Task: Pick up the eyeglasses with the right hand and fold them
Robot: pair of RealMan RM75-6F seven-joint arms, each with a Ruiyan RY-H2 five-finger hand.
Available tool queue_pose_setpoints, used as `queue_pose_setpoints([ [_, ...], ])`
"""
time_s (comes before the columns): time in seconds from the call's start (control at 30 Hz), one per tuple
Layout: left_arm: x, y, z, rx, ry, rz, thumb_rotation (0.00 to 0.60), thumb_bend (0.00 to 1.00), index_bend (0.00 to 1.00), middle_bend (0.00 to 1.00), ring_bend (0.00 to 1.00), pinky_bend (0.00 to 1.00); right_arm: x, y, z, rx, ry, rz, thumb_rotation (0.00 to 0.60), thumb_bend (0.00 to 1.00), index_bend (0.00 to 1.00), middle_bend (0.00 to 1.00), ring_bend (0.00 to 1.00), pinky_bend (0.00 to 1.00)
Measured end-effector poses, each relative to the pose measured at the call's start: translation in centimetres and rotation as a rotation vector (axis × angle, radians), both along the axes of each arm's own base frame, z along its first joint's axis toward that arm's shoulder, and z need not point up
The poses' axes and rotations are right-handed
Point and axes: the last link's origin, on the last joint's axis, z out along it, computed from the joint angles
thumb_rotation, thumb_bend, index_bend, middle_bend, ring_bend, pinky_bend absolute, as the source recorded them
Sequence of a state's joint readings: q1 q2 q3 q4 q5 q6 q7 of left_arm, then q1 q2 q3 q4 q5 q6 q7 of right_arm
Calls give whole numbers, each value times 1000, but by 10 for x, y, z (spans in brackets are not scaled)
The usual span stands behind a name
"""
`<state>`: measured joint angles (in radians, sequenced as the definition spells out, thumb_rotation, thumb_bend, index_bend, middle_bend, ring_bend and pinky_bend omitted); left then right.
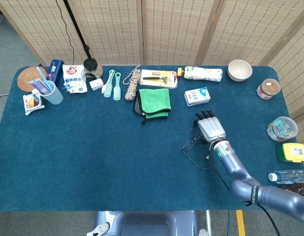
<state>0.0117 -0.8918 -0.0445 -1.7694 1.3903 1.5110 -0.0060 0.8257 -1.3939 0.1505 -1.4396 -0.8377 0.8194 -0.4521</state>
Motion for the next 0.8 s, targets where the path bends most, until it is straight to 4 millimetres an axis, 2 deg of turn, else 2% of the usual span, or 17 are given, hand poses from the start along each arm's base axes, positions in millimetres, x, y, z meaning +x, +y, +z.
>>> queue_pose_setpoints([
  [0.27, -1, 0, 0, -2, -4, -5, 495, 377, 114, 24, 94, 0, 23, 31, 7, 73, -80, 1, 600, 274, 231, 55, 0, 0],
  [0.43, -2, 0, 0, -4, -6, -5, 496, 377, 114, 24, 94, 0, 29, 41, 5, 99, -81, -10, 600, 274, 173, 22, 0, 0],
  [0.8, -3, 0, 0, -5, -14, -10, 494, 377, 114, 24, 94, 0, 42, 56, -17, 135, -73, -48, 600, 259, 48, 0, 0, 0],
])
